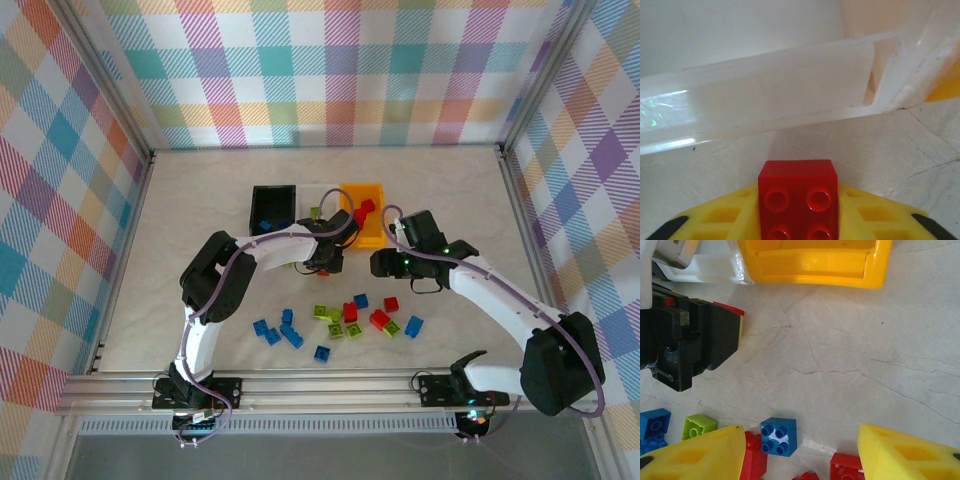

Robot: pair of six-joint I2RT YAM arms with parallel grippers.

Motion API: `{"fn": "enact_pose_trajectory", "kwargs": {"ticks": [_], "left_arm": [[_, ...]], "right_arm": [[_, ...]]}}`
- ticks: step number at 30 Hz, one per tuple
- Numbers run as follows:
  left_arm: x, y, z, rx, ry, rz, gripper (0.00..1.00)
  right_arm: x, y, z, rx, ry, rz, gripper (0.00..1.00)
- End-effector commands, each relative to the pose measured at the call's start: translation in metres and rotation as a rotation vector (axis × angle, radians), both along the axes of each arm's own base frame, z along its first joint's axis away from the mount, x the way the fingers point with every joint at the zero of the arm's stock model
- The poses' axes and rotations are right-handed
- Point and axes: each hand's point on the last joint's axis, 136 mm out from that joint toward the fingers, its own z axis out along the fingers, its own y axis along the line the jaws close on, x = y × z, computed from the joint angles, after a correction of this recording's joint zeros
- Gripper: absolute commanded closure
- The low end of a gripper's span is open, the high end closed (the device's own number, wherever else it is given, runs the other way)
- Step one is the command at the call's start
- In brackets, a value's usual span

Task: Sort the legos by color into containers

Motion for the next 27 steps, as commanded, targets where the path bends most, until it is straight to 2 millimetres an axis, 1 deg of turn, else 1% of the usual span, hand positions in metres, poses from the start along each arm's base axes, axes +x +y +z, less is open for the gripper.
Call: {"fn": "enact_pose_trajectory", "kwargs": {"ticks": [1, 4, 6, 9, 12, 15, 18, 23, 27], "left_arm": [[-0.007, -0.003, 0.021, -0.009, -0.015, -0.003, 0.71], [-0.004, -0.010, 0.047, -0.072, -0.039, 0.006, 0.71], [0.004, -0.018, 0.070, -0.121, -0.070, 0.009, 0.71], [0.027, -0.034, 0.105, -0.187, -0.113, 0.010, 0.70], [0.054, -0.049, 0.124, -0.217, -0.145, 0.013, 0.71], [0.075, -0.060, 0.125, -0.220, -0.155, 0.016, 0.71], [0.092, -0.071, 0.117, -0.218, -0.141, 0.018, 0.71], [0.108, -0.086, 0.110, -0.237, -0.143, 0.017, 0.70], [0.114, -0.093, 0.108, -0.245, -0.142, 0.016, 0.67]], "right_arm": [[0.001, -0.004, 0.005, -0.001, -0.026, -0.020, 0.38], [0.002, -0.006, 0.005, -0.001, -0.032, -0.031, 0.38], [0.002, -0.007, 0.005, 0.000, -0.036, -0.036, 0.38], [0.001, -0.008, 0.003, 0.000, -0.032, -0.039, 0.38], [-0.001, -0.010, 0.000, -0.001, -0.027, -0.044, 0.38], [-0.002, -0.012, -0.002, -0.003, -0.024, -0.049, 0.38], [-0.004, -0.015, -0.003, -0.003, -0.021, -0.053, 0.38], [-0.007, -0.017, -0.002, -0.001, -0.022, -0.057, 0.38], [-0.007, -0.017, -0.002, 0.003, -0.022, -0.059, 0.38]]}}
